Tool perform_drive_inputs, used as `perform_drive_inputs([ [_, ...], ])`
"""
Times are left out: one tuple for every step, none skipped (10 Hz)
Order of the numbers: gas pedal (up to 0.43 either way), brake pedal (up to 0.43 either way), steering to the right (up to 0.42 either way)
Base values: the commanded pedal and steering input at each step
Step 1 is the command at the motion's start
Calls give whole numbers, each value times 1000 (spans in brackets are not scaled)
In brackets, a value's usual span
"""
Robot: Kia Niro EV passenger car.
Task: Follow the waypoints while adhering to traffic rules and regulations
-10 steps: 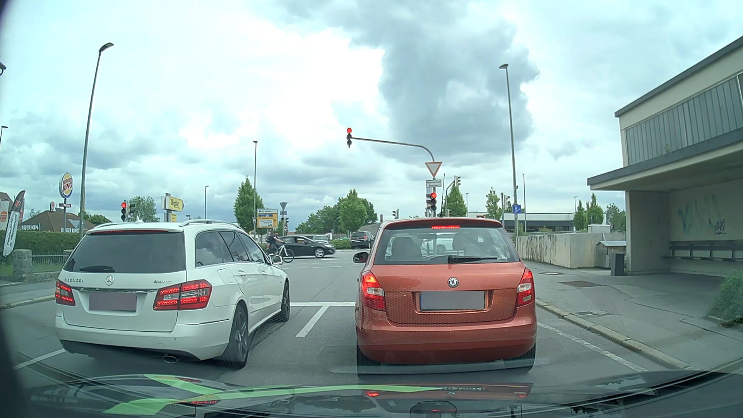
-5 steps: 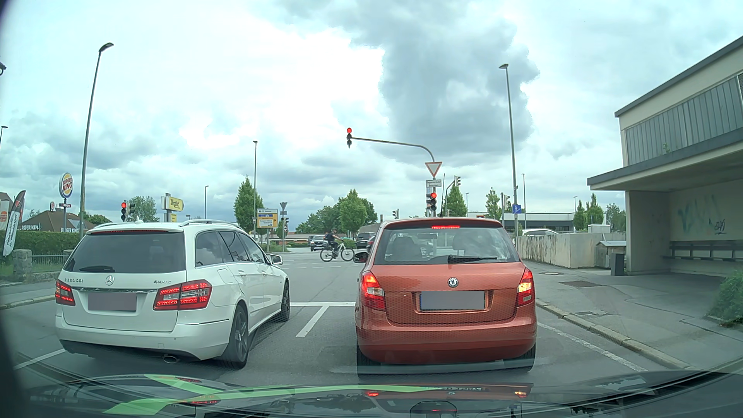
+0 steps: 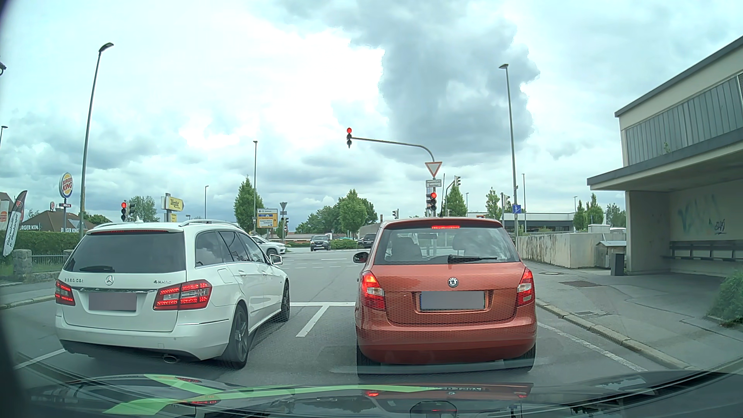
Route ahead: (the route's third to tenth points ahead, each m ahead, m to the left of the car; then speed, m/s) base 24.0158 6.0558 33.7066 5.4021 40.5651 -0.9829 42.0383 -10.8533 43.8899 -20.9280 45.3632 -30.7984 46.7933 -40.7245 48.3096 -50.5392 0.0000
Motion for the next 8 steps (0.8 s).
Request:
perform_drive_inputs([
  [0, 244, -2],
  [0, 244, -2],
  [0, 244, -2],
  [0, 244, -2],
  [0, 244, -2],
  [0, 244, -2],
  [0, 244, -2],
  [0, 244, -2],
])
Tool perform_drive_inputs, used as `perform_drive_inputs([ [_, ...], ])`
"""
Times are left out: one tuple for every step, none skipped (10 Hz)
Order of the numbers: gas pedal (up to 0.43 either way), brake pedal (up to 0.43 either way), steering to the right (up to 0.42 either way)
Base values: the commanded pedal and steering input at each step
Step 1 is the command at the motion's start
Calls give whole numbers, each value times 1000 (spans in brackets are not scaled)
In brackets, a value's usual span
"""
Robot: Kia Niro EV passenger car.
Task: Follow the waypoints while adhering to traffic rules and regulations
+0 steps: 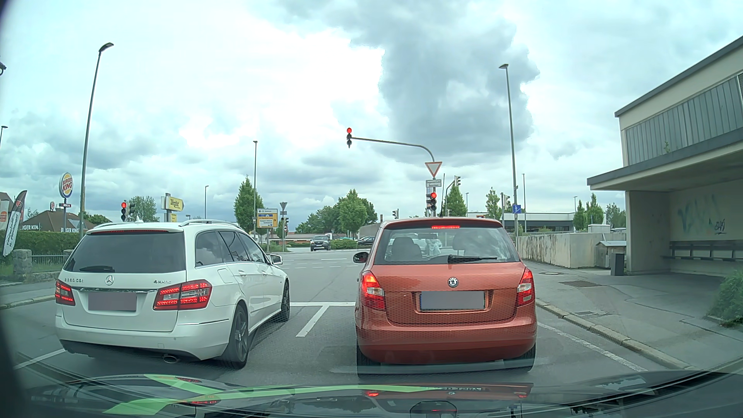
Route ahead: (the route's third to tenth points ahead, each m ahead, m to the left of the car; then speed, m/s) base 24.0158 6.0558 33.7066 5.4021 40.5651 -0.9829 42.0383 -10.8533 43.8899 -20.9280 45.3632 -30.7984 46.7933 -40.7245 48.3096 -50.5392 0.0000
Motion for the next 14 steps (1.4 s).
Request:
perform_drive_inputs([
  [0, 244, -2],
  [0, 244, -2],
  [0, 244, -2],
  [0, 244, -2],
  [0, 244, -2],
  [0, 244, -2],
  [0, 244, -2],
  [0, 244, -2],
  [0, 244, -2],
  [0, 244, -2],
  [0, 244, -2],
  [0, 244, -2],
  [0, 244, -2],
  [0, 244, -2],
])
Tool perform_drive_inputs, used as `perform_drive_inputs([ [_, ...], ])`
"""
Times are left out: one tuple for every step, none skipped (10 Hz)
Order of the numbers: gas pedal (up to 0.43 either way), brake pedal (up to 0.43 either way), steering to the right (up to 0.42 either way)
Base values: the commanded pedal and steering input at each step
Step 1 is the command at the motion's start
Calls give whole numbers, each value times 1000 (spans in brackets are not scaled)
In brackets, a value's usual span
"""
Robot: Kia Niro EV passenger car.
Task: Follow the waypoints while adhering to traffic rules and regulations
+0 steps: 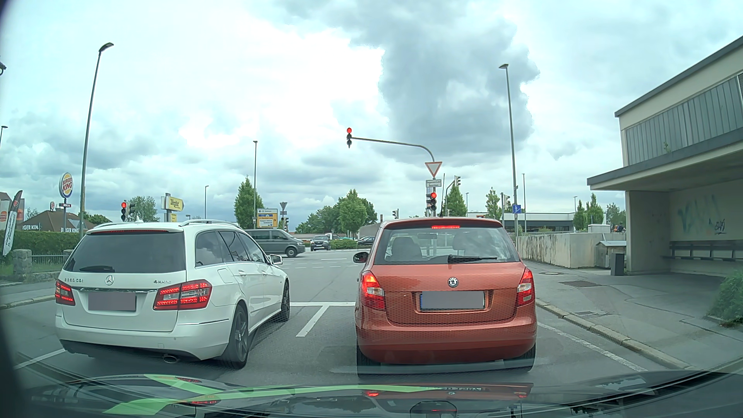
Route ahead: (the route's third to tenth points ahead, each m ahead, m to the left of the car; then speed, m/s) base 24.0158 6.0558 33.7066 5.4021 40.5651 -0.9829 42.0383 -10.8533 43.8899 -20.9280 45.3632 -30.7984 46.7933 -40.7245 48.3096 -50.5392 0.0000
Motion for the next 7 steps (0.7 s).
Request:
perform_drive_inputs([
  [0, 244, -2],
  [0, 244, -2],
  [0, 244, -2],
  [0, 244, -2],
  [0, 244, -2],
  [0, 244, -2],
  [0, 244, -2],
])
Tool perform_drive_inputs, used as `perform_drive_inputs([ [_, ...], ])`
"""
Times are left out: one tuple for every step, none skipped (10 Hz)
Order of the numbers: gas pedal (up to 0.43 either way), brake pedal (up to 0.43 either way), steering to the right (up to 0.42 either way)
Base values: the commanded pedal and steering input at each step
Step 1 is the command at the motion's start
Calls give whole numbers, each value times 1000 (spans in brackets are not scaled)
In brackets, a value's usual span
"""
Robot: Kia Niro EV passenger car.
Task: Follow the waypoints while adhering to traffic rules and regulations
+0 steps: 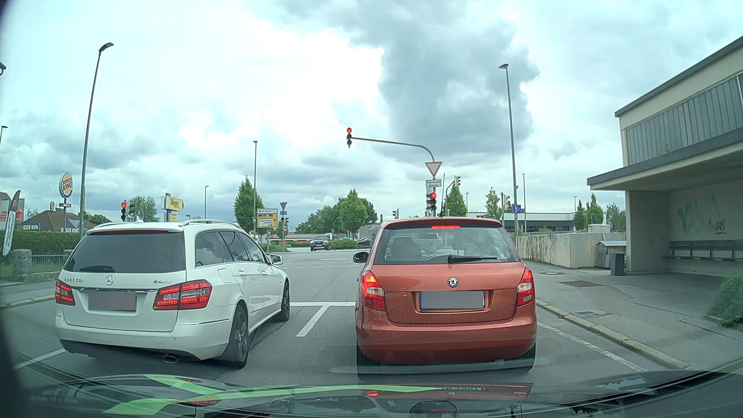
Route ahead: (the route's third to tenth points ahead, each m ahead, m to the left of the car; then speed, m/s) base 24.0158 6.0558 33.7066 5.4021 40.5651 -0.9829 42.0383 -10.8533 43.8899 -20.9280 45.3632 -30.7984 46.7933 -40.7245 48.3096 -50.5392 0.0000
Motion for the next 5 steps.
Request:
perform_drive_inputs([
  [0, 244, -2],
  [0, 244, -2],
  [0, 244, -2],
  [0, 244, -2],
  [0, 244, -2],
])
